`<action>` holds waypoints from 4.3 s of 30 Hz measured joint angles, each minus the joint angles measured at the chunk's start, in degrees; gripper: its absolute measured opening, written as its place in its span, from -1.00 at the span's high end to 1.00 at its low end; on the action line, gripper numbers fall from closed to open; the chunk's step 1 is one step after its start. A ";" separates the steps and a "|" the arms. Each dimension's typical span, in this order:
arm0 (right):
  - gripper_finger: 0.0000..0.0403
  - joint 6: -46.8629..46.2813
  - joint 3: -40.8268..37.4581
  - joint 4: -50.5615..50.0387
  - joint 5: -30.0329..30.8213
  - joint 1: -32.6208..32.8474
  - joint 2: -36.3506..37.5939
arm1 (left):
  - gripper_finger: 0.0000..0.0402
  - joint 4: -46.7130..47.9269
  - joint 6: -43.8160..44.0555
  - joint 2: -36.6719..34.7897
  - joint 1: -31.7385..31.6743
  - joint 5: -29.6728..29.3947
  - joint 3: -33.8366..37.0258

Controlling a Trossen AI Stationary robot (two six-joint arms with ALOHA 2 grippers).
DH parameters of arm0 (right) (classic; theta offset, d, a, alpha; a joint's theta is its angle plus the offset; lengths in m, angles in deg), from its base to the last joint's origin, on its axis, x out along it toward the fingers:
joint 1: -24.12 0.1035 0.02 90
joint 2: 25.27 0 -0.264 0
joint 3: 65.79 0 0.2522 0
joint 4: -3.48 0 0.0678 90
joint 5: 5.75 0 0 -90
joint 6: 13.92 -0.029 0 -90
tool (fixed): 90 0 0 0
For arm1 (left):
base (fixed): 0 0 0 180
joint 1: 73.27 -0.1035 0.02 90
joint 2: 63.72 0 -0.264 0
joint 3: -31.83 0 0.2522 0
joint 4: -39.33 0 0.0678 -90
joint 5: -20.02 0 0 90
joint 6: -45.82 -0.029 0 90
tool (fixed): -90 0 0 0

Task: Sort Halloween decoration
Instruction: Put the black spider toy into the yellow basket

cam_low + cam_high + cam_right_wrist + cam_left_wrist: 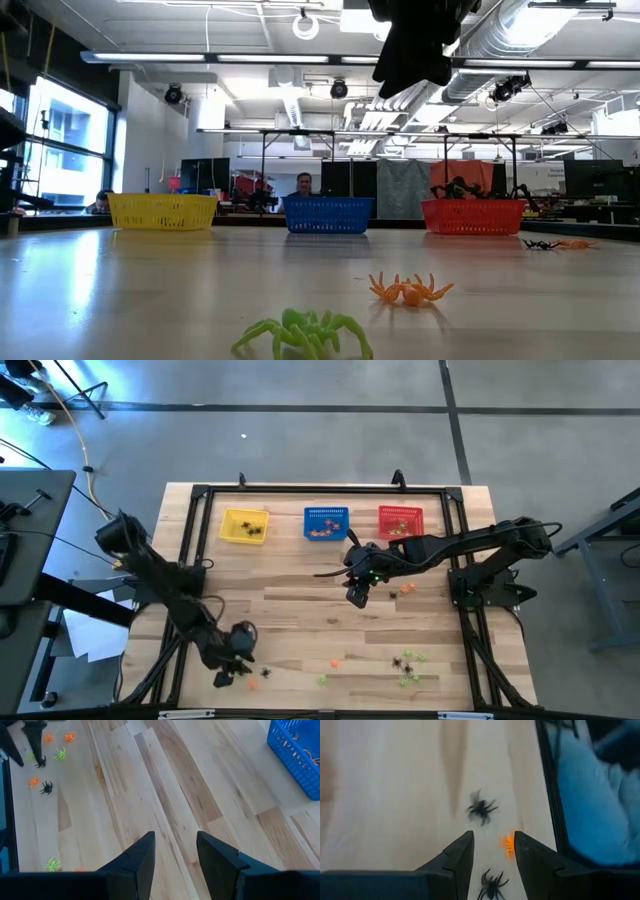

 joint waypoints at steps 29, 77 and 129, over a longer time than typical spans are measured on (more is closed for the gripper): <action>0.29 0.00 0.00 -0.02 0.00 -0.02 -0.02 | 0.37 2.02 -14.10 12.76 -7.83 4.74 -7.25; 0.29 0.00 0.00 -0.01 -0.02 -0.01 -0.02 | 0.94 0.33 -14.11 15.76 -11.41 16.15 -7.36; 0.29 0.00 0.02 -0.02 -0.01 -0.02 0.00 | 0.97 25.26 -37.72 -24.56 -78.66 -5.41 2.95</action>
